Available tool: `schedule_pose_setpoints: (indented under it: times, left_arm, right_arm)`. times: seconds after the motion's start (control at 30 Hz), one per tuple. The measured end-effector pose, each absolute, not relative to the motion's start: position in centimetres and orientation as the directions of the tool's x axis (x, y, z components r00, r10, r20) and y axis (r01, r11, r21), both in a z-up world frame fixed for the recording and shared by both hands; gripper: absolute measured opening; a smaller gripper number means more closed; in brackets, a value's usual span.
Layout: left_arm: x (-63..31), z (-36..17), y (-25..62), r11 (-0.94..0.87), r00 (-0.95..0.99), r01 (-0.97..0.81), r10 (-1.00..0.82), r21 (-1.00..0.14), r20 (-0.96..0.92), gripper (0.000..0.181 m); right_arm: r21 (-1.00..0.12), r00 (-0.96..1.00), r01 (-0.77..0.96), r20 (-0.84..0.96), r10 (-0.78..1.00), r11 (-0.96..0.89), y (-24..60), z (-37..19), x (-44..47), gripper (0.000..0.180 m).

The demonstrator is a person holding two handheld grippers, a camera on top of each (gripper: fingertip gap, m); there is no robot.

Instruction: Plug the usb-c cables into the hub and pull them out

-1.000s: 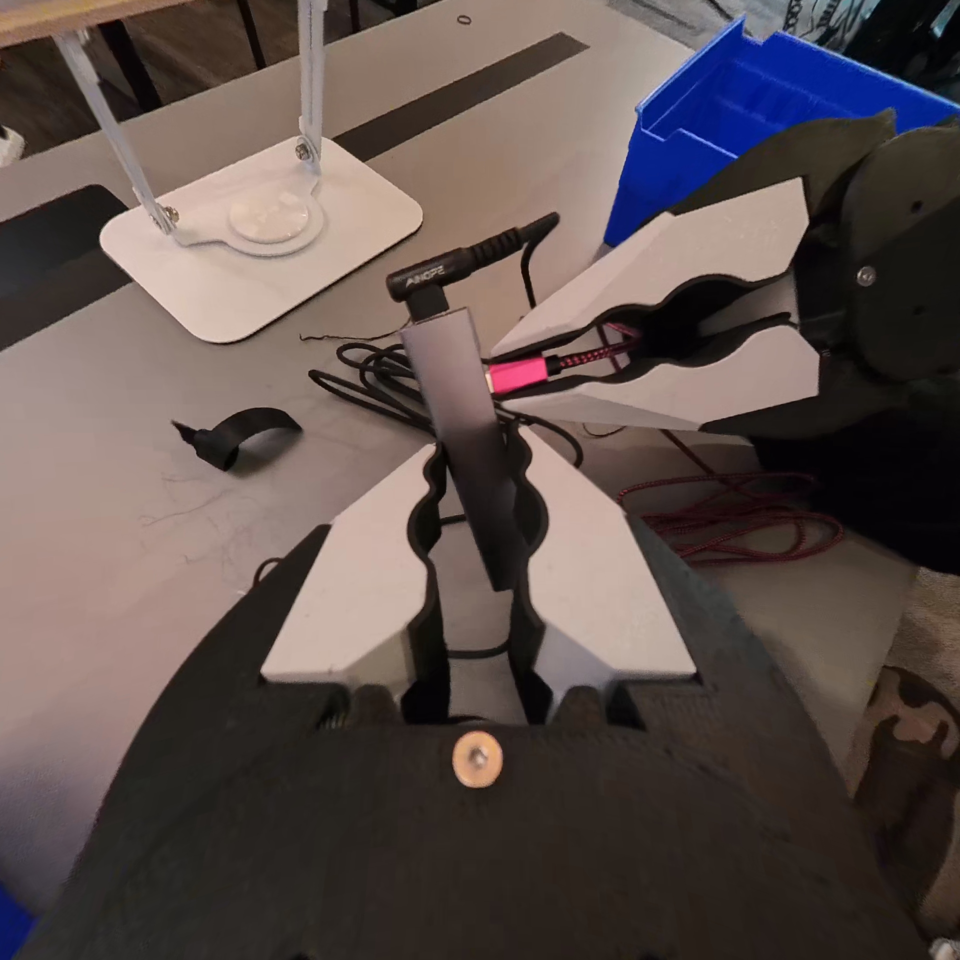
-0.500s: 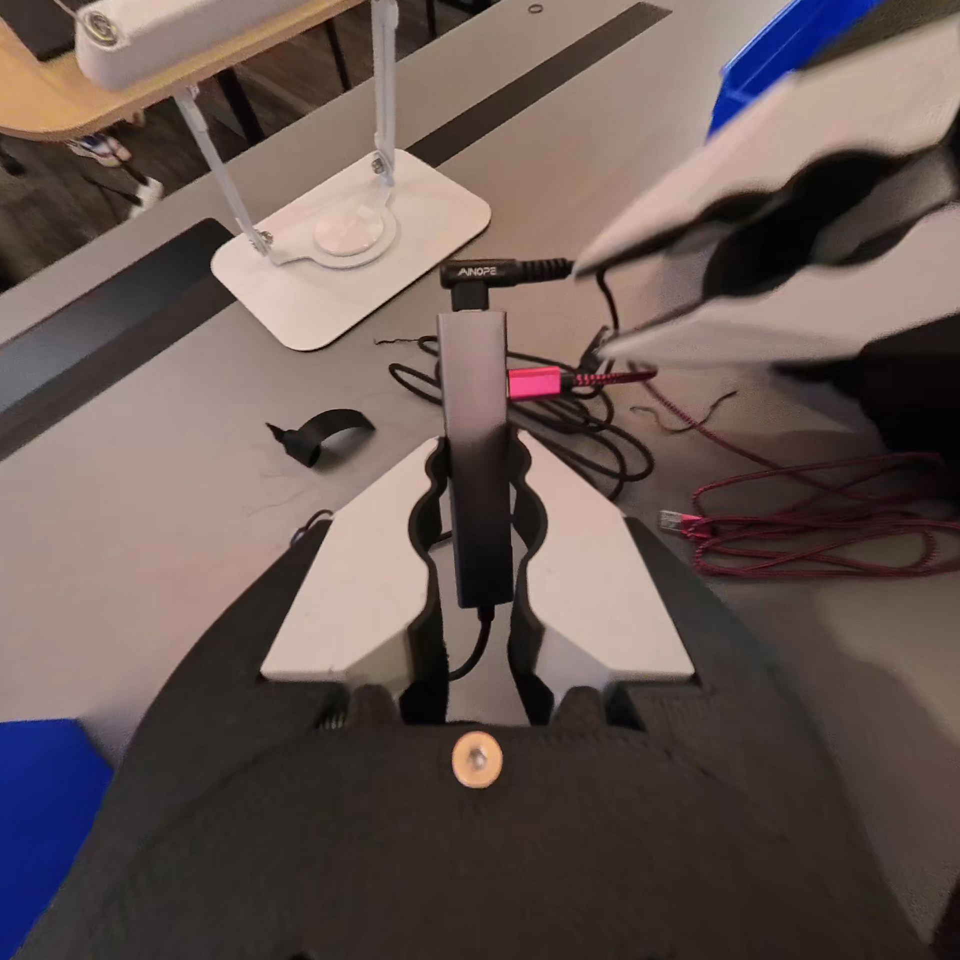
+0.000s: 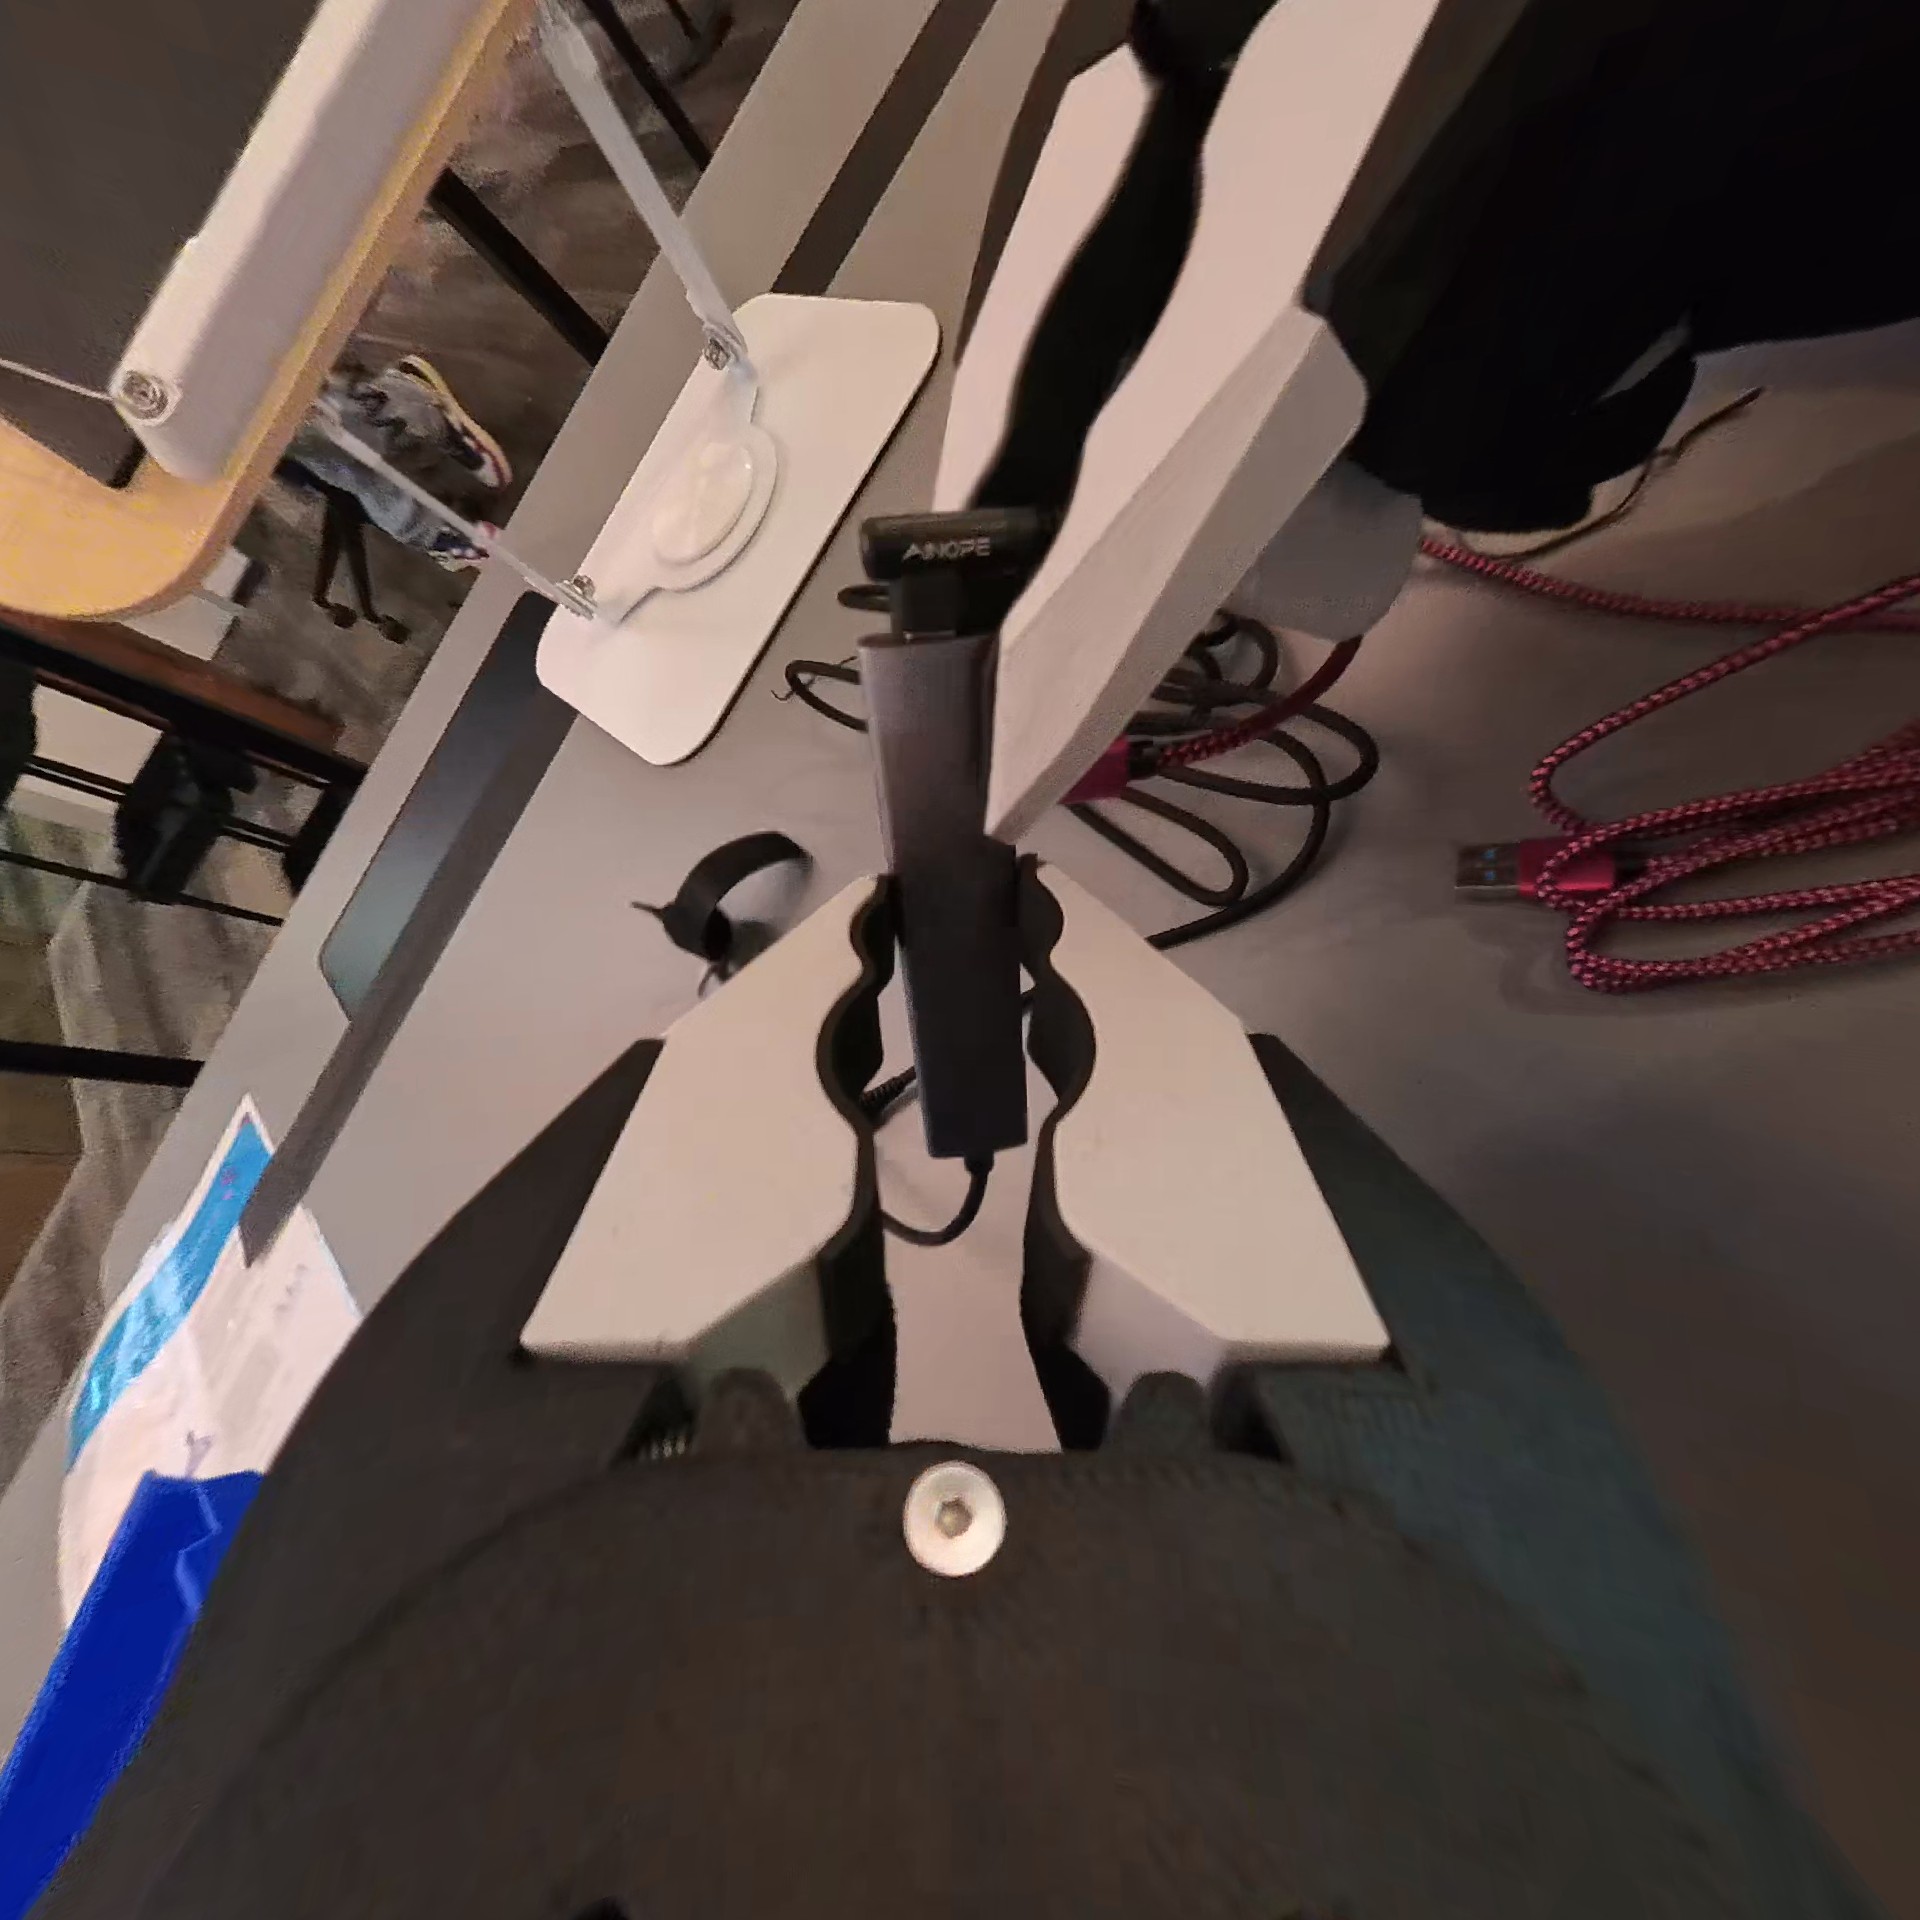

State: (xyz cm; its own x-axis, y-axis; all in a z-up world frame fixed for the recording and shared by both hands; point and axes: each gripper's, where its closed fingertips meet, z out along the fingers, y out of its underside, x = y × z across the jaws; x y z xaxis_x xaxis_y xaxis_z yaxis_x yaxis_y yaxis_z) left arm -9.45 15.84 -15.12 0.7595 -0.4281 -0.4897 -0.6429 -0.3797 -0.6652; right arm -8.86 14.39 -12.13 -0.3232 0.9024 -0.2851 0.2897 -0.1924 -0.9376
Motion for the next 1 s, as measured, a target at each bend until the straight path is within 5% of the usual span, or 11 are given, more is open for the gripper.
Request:
schedule_pose_setpoints:
  times: [0.17,0.3,0.47,0.7,0.77,0.83,1.0]
  left_arm:
    - [-9.2,-15.4,15.7,-0.394,0.794,-0.596,-0.417,-0.699,-0.443,0.021]
    - [-9.5,-16.4,15.4,-0.44,0.813,-0.57,-0.421,-0.694,-0.401,0.021]
    - [-9.7,-17.4,14.7,-0.448,0.819,-0.557,-0.435,-0.7,-0.374,0.021]
    - [-9.3,-18.7,14.2,-0.451,0.805,-0.559,-0.497,-0.696,-0.324,0.021]
    - [-9.1,-18.8,14.1,-0.446,0.803,-0.561,-0.5,-0.697,-0.326,0.021]
    - [-9.1,-18.8,14.0,-0.445,0.802,-0.561,-0.503,-0.698,-0.323,0.021]
    - [-9.1,-18.7,13.3,-0.452,0.804,-0.554,-0.509,-0.7,-0.308,0.021]
  right_arm:
    - [-0.933,-0.29,0.324,-0.257,0.922,-0.158,14.9,-12.6,-8.7,0.011]
    - [-0.919,-0.099,0.37,-0.185,0.978,-0.136,17.9,-13.2,-7.8,0.06]
    - [-0.876,0.017,0.479,-0.06,0.998,-0.061,15.8,-12.3,-3.3,0.069]
    - [-0.492,0.055,0.868,-0.053,0.997,-0.074,8.6,-22.3,3.8,0.089]
    - [-0.433,0.099,0.895,-0.044,0.994,-0.108,8.4,-24.3,4.7,0.084]
    - [-0.467,0.13,0.876,-0.009,0.991,-0.119,8.8,-24.3,4.3,0.051]
    - [-0.514,0.137,0.843,-0.079,0.987,-0.158,7.9,-23.5,4.8,0.016]
